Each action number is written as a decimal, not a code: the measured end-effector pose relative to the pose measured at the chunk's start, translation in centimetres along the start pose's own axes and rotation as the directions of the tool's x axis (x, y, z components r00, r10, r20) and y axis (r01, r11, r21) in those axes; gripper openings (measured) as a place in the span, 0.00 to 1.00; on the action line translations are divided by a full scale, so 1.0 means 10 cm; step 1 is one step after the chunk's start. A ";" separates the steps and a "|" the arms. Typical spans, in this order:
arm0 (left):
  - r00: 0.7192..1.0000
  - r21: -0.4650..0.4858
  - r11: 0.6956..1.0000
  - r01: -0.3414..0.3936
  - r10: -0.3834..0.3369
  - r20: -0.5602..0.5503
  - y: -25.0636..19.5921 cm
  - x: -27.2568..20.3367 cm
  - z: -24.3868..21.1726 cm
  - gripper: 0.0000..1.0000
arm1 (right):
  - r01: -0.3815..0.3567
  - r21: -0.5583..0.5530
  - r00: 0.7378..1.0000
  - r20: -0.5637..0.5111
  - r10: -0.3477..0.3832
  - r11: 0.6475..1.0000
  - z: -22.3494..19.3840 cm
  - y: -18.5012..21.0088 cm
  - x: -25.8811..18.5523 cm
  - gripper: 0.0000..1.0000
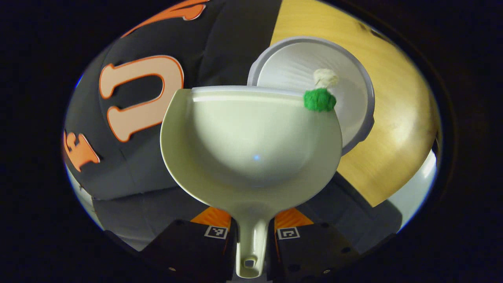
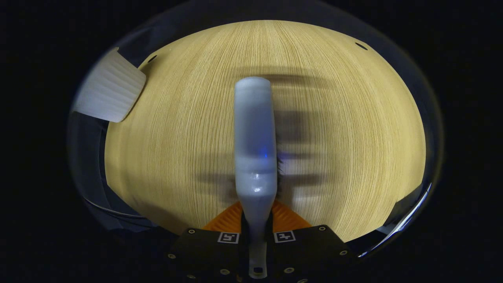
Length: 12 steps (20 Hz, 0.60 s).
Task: Pick up the small broom and dustpan from the desktop, sweep the trash into the dustpan with the broom, and then empty the trash into the garbage bin.
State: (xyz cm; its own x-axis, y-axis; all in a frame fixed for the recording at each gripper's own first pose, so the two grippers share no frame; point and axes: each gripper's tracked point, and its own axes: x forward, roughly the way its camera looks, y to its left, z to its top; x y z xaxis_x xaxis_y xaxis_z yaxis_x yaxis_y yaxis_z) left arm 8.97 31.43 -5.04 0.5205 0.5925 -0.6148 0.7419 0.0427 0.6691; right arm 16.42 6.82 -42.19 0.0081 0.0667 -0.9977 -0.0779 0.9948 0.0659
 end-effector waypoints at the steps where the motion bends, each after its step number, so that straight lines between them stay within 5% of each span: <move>1: 0.999 0.042 0.999 -0.034 0.034 0.006 0.01 0.04 0.01 0.31 | -0.002 0.000 1.000 -0.001 0.002 1.000 0.04 -0.02 -0.01 0.17; 3: 0.998 0.045 0.997 -0.060 0.060 0.007 -0.14 0.13 0.00 0.31 | -0.005 -0.003 1.000 0.000 0.005 1.000 0.13 -0.06 -0.05 0.17; 7: 0.997 -0.201 0.977 0.073 -0.070 0.020 -0.39 0.27 0.14 0.31 | -0.007 -0.002 1.000 0.001 0.007 1.000 0.34 -0.17 -0.13 0.17; 9: 0.988 -0.330 0.931 0.157 -0.150 0.047 -0.72 0.38 0.21 0.31 | -0.005 0.012 1.000 0.003 0.005 1.000 0.48 -0.24 -0.18 0.27; 10: 0.980 -0.399 0.895 0.198 -0.189 0.063 -0.90 0.45 0.26 0.31 | -0.005 0.012 1.000 0.004 0.005 1.000 0.55 -0.27 -0.20 0.19; 12: 0.967 -0.526 0.814 0.248 -0.240 0.084 -1.18 0.61 0.39 0.31 | -0.007 0.007 1.000 0.005 0.007 1.000 0.69 -0.34 -0.26 0.20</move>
State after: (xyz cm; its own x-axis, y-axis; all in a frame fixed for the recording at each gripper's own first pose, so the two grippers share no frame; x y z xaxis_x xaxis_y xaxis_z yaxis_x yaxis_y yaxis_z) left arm 4.98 31.43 -18.32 0.3606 0.4953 -0.7903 0.5102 0.6046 0.6117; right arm 23.57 3.81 -39.71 0.0123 0.0740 -0.9972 -0.0707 0.9948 0.0730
